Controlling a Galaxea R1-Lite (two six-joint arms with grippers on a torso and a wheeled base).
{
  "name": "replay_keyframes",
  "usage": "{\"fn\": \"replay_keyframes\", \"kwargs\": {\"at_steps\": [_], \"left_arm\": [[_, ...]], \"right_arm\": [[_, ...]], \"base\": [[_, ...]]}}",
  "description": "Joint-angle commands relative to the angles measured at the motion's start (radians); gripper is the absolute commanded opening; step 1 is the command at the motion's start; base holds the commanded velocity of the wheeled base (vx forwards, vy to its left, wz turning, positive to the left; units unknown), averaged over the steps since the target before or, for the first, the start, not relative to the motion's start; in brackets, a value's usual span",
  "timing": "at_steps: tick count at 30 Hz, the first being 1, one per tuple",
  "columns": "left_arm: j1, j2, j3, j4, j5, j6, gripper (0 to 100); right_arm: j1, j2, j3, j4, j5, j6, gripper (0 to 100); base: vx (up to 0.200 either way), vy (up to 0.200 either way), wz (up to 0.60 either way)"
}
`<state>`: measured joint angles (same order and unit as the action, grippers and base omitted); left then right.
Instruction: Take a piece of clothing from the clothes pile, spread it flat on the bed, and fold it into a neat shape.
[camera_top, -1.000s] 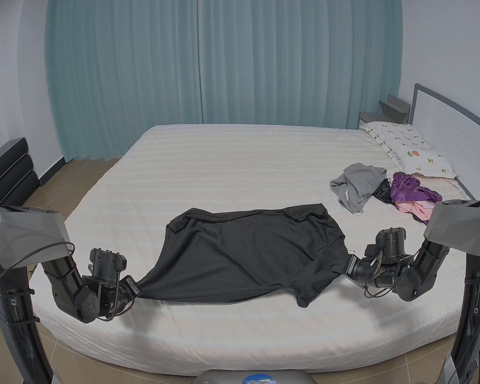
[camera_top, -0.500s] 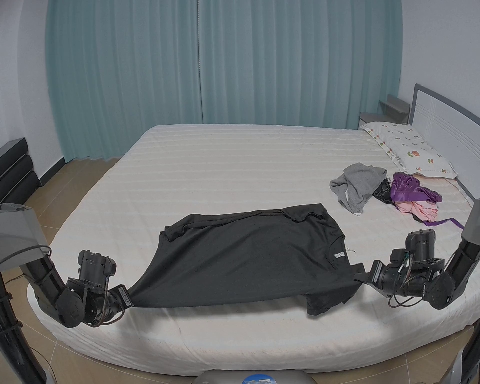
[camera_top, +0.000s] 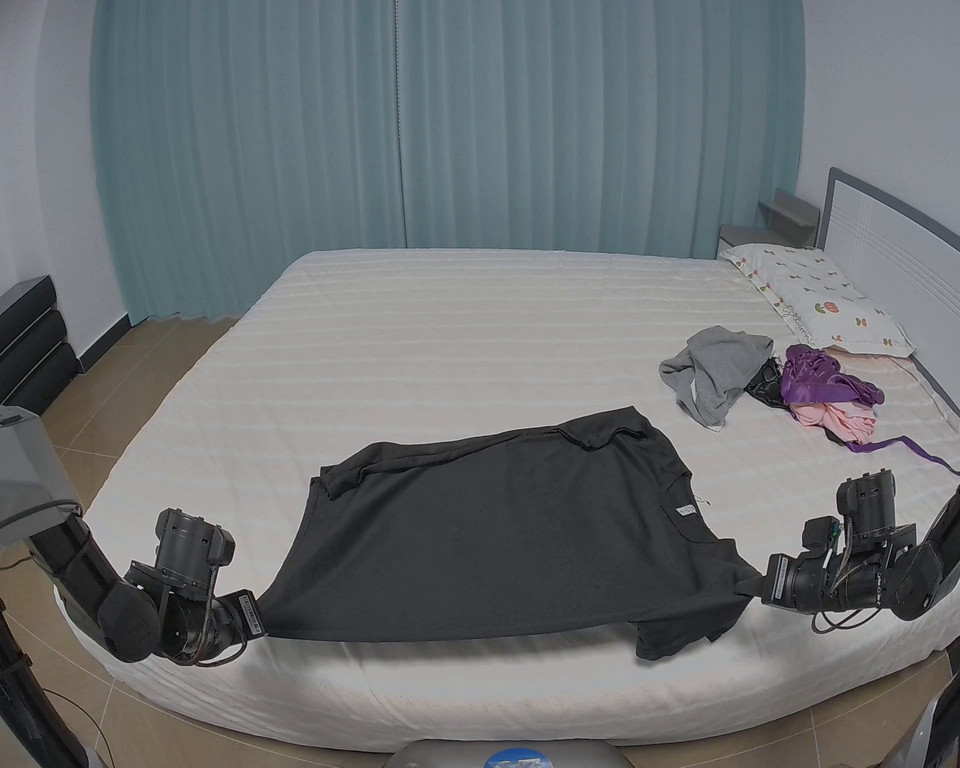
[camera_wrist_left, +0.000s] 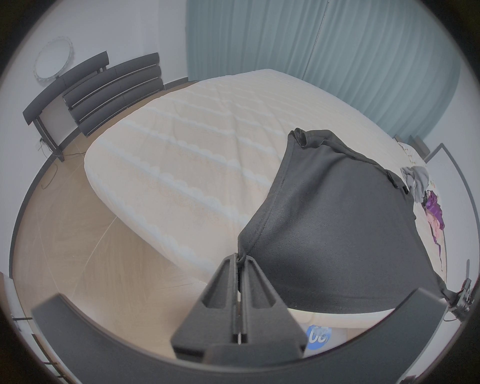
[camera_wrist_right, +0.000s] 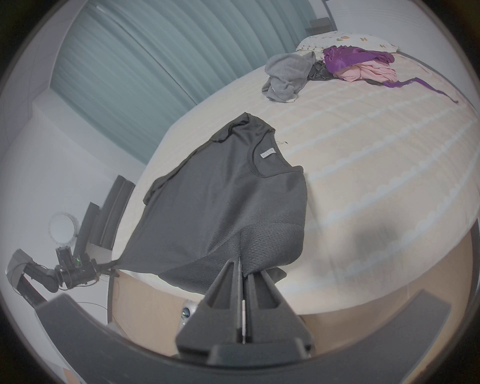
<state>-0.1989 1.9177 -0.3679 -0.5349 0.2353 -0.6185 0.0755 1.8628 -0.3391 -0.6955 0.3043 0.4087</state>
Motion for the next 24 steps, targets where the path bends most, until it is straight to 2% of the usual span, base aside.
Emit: {"fn": "replay_keyframes", "kwargs": {"at_steps": [1,6,9,13,21,24], "left_arm": [[-0.002,0.001,0.01,0.006,0.001,0.01,0],[-0.002,-0.003,0.017,0.042,0.001,0.031,0],[-0.002,0.001,0.018,0.055,-0.001,0.04,0],[-0.014,0.015,0.026,0.056,0.001,0.042,0],[-0.036,0.078,0.017,0.046,-0.002,0.033,0],[-0.039,0.096,0.009,0.042,-0.004,0.029,0]], "right_arm": [[-0.033,0.01,0.003,0.033,0.001,-0.038,0],[-0.034,-0.047,-0.001,0.108,-0.001,-0.056,0],[-0.033,-0.025,-0.001,0.165,0.001,-0.108,0],[-0.036,0.015,0.008,0.172,-0.001,-0.168,0],[-0.036,0.136,-0.027,0.137,-0.004,-0.163,0],[-0.043,0.22,-0.041,0.05,-0.005,-0.159,0]], "base": [[0.0,0.0,0.0],[0.0,0.0,0.0],[0.0,0.0,0.0],[0.0,0.0,0.0],[0.0,0.0,0.0],[0.0,0.0,0.0]]}}
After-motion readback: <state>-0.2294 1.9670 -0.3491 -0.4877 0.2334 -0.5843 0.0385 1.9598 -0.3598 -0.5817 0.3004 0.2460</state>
